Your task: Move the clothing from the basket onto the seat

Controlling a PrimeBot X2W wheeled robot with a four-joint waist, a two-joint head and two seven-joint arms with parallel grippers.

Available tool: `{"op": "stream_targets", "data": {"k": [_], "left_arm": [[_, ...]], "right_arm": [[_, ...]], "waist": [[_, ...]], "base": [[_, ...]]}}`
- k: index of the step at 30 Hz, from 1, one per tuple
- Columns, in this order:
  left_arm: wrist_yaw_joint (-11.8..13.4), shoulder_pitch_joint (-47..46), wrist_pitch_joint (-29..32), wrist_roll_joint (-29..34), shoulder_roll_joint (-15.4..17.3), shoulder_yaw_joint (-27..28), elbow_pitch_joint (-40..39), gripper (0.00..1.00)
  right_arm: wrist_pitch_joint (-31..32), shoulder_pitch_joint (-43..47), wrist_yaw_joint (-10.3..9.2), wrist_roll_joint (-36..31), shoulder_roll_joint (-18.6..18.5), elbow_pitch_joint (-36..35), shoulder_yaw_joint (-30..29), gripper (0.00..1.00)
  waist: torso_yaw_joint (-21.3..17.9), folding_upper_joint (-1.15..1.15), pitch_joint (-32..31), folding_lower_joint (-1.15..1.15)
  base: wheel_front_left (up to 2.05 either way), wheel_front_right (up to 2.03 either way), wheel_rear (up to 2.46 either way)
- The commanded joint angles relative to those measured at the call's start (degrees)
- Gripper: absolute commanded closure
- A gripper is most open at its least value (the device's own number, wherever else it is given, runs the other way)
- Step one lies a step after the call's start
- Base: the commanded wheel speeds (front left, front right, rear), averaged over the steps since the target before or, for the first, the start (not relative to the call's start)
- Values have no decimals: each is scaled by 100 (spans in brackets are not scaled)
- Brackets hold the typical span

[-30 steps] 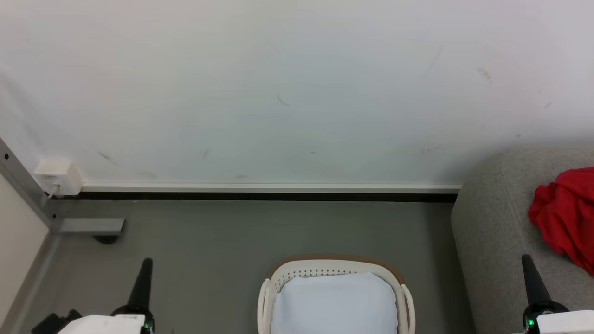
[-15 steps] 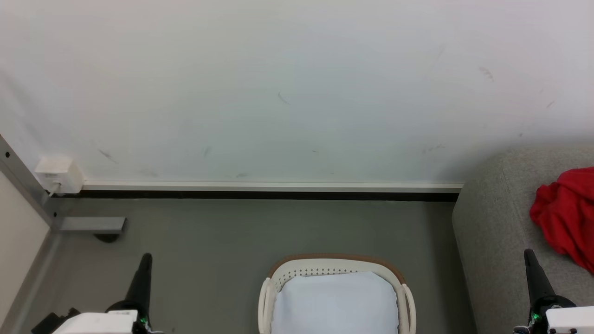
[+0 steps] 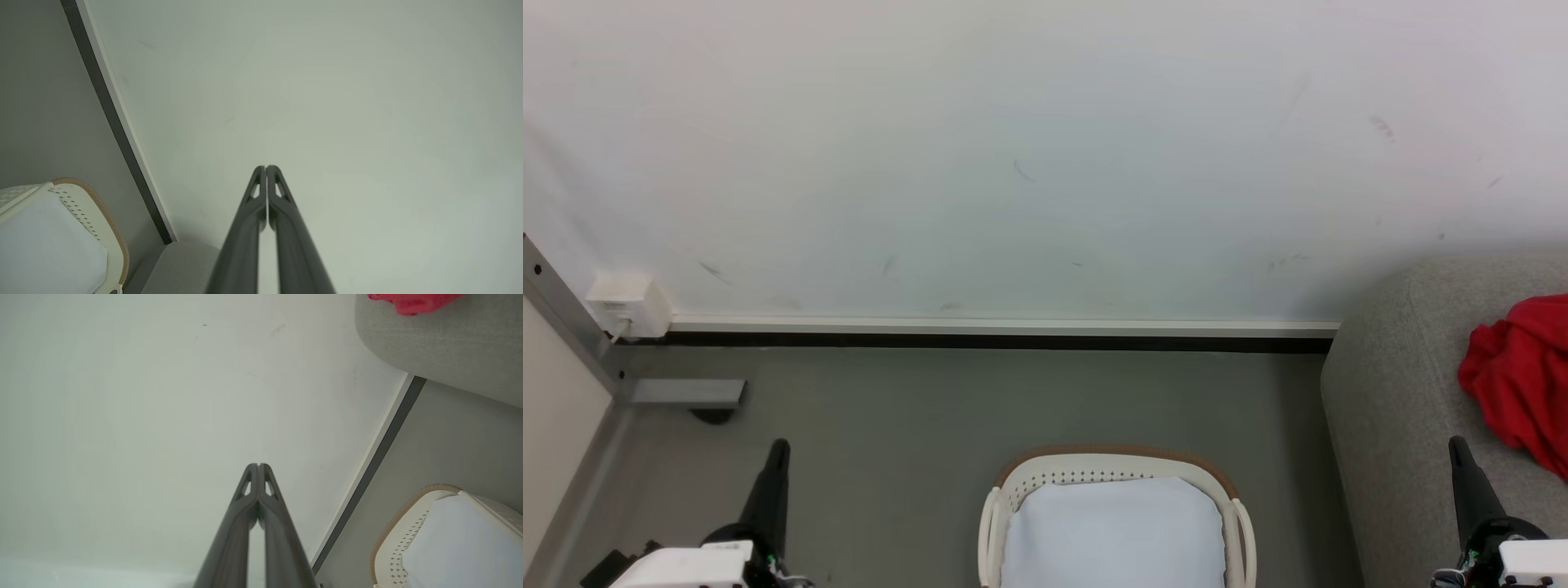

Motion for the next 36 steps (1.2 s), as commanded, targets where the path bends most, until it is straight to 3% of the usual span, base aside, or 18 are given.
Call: {"op": "stream_targets", "data": {"k": [1, 11, 36], "left_arm": [[-16, -70, 39, -149, 14, 24, -34, 100], [-19, -90, 132, -494, 8, 47, -43, 100], [-19, -84, 132, -478, 9, 46, -41, 100]], "right_arm": [[34, -104, -12, 98, 15, -33, -29, 100], [125, -100, -13, 406, 33, -35, -96, 100], [128, -97, -13, 383, 33, -34, -95, 100]], "waist": [[1, 0, 2, 0], [13, 0, 16, 0], [13, 0, 16, 0]], "base": [[0, 0, 0], [0, 0, 0], [0, 0, 0]]}}
